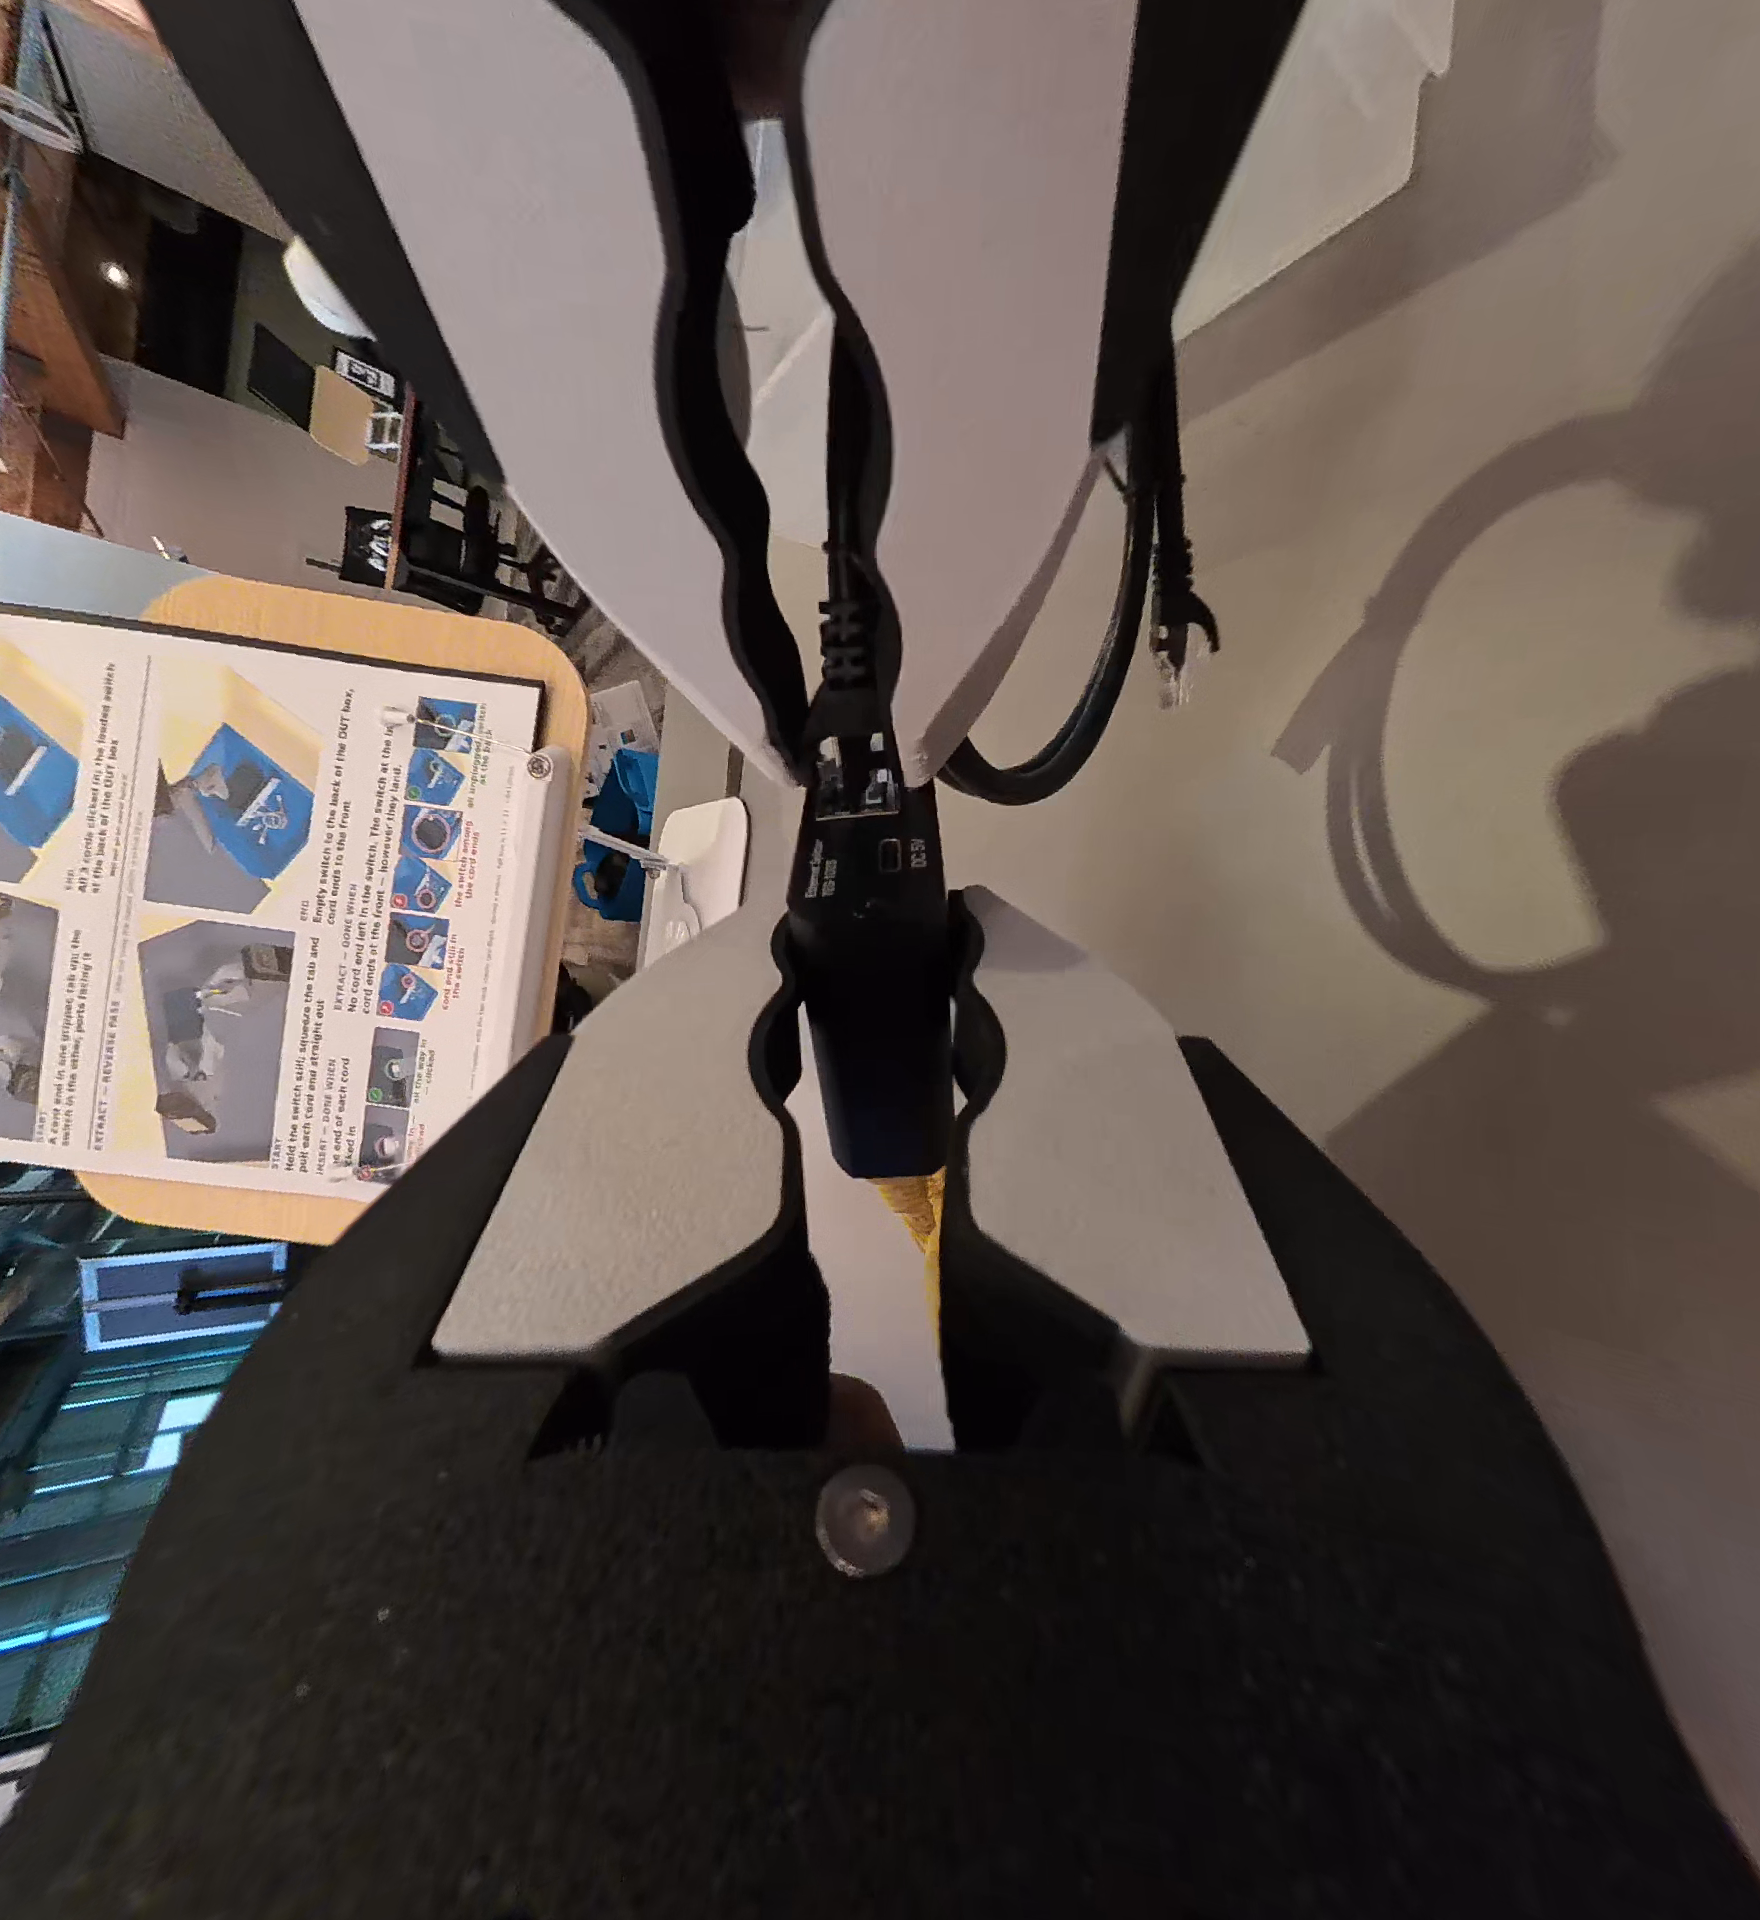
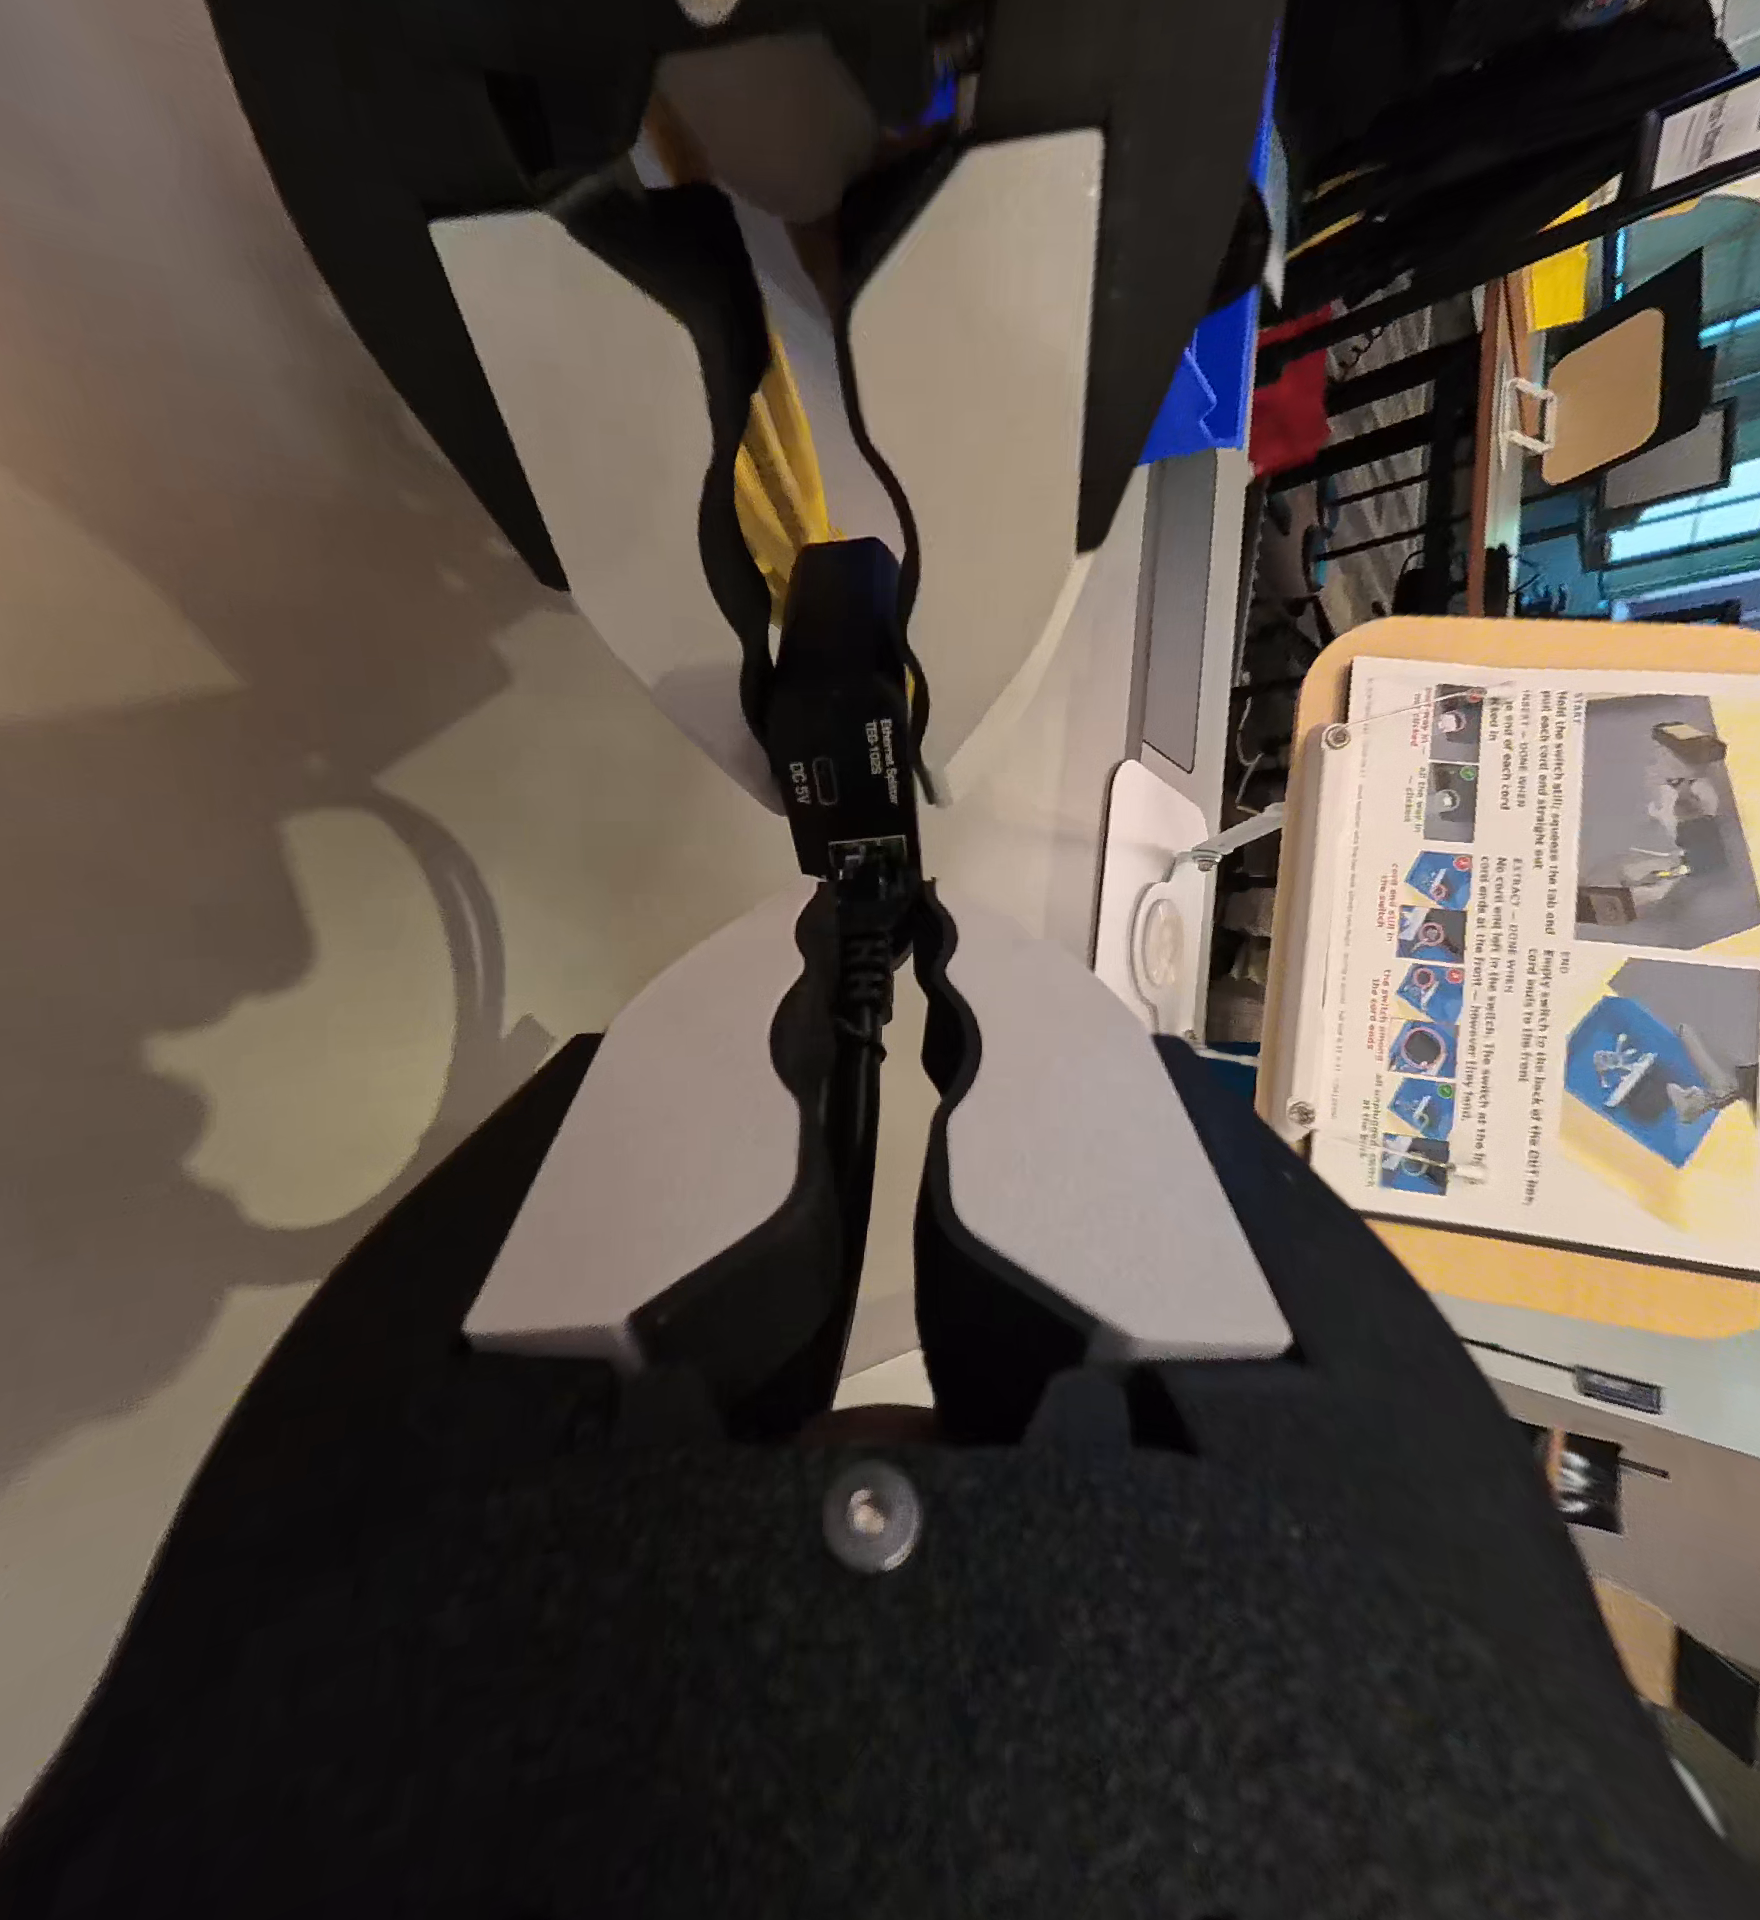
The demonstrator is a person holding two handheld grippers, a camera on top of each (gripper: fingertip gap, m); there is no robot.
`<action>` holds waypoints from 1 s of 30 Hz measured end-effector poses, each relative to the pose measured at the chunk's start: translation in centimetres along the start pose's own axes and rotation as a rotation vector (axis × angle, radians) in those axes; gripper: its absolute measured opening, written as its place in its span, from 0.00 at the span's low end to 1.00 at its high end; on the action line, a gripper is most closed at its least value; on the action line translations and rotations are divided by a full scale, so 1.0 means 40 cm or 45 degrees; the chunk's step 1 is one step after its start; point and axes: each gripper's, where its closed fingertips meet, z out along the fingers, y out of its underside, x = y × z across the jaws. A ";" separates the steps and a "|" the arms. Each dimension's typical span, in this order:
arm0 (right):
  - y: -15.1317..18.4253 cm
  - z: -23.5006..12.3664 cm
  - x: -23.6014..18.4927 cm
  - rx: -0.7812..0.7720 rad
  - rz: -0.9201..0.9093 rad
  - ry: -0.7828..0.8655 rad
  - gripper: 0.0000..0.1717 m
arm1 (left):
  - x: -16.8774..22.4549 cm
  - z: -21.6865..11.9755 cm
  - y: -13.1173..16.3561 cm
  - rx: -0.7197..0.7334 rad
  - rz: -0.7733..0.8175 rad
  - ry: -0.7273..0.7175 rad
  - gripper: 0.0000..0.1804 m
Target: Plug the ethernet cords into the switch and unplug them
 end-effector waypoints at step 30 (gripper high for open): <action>-0.002 -0.051 -0.009 0.082 0.026 -0.082 0.06 | -0.008 0.007 -0.015 -0.035 0.003 -0.036 0.13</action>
